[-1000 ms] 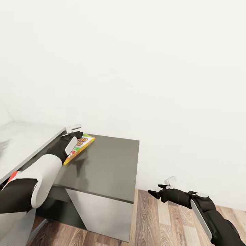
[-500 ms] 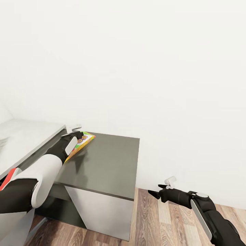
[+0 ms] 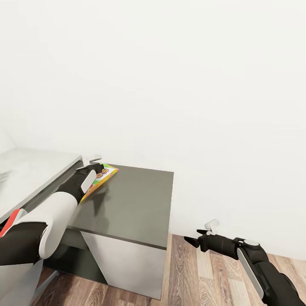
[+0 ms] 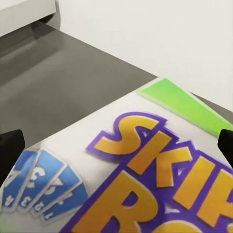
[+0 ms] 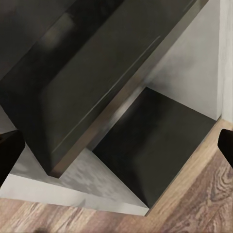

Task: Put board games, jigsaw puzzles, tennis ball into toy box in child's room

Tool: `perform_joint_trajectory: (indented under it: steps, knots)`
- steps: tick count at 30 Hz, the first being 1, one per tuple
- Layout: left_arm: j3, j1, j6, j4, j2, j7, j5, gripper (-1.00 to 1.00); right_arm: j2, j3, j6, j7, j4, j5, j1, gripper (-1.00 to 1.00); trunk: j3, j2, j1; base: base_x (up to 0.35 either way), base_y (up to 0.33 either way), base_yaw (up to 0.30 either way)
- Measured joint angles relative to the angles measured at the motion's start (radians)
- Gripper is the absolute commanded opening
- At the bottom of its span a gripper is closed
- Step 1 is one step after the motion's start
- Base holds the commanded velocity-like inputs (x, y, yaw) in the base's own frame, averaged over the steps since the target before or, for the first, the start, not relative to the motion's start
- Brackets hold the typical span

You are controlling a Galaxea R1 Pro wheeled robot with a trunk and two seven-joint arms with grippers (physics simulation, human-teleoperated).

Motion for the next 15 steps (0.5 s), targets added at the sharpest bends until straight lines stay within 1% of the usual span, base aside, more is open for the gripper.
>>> perform_joint_trajectory:
  steps: [15]
  knots:
    - [0.001, 0.000, 0.001, 0.000, 0.000, 0.001, 0.000, 1.00, 0.000, 0.000, 0.000, 0.000, 0.001, 0.001, 0.000, 1.00, 0.000, 0.000, 0.000, 0.000, 0.000, 0.000]
